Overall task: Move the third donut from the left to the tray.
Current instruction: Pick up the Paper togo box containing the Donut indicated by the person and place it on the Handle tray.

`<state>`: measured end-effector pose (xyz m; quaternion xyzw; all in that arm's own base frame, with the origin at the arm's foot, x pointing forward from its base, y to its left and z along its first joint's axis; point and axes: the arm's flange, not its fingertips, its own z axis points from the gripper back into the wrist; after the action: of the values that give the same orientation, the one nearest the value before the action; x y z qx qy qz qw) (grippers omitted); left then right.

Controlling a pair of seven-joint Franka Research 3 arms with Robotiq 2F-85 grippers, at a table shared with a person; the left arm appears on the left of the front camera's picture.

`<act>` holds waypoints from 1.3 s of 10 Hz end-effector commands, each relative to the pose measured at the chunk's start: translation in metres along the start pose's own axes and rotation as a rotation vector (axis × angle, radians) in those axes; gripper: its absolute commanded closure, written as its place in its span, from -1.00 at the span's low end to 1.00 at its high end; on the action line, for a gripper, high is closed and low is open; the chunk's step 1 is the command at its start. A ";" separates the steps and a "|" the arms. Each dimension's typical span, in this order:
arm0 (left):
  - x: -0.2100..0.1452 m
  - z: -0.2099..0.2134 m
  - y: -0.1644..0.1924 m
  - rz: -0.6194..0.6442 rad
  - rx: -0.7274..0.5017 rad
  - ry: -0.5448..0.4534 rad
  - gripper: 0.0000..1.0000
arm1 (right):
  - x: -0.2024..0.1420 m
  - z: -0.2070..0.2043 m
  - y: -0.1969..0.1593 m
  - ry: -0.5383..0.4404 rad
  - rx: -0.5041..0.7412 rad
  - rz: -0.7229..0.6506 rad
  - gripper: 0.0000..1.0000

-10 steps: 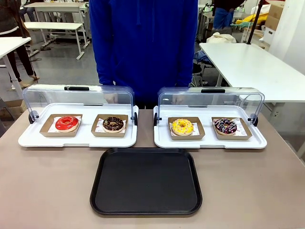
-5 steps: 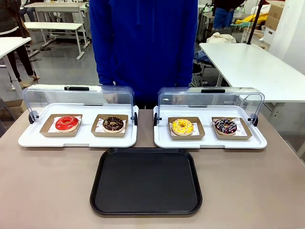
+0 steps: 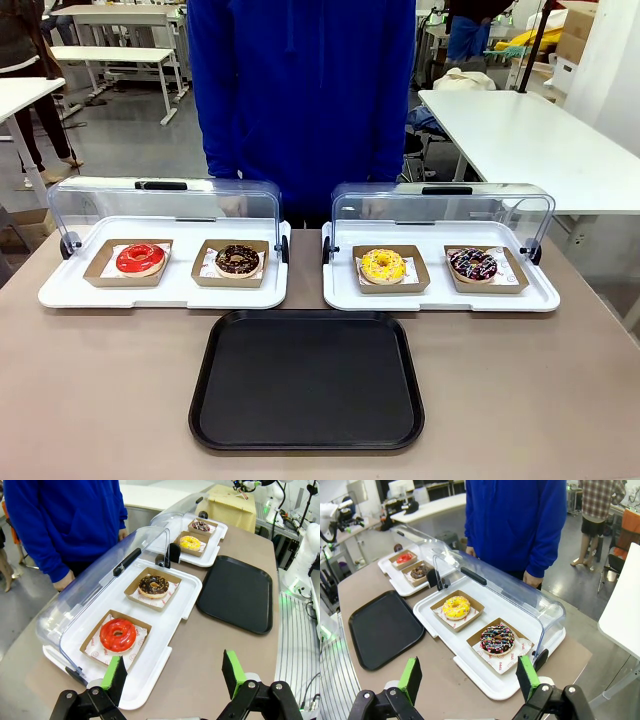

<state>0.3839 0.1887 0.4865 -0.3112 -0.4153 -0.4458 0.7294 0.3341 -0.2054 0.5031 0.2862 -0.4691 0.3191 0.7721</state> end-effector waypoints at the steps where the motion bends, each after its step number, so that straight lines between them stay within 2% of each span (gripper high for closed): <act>1: 0.002 0.001 0.000 -0.012 -0.007 -0.010 -1.00 | 0.004 0.000 -0.003 -0.023 0.002 0.026 -1.00; 13: 0.002 0.001 0.000 -0.012 -0.007 -0.010 -1.00 | 0.004 0.000 -0.003 -0.023 0.002 0.026 -1.00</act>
<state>0.3839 0.1887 0.4865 -0.3112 -0.4153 -0.4458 0.7294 0.3340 -0.2055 0.5031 0.2862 -0.4692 0.3191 0.7721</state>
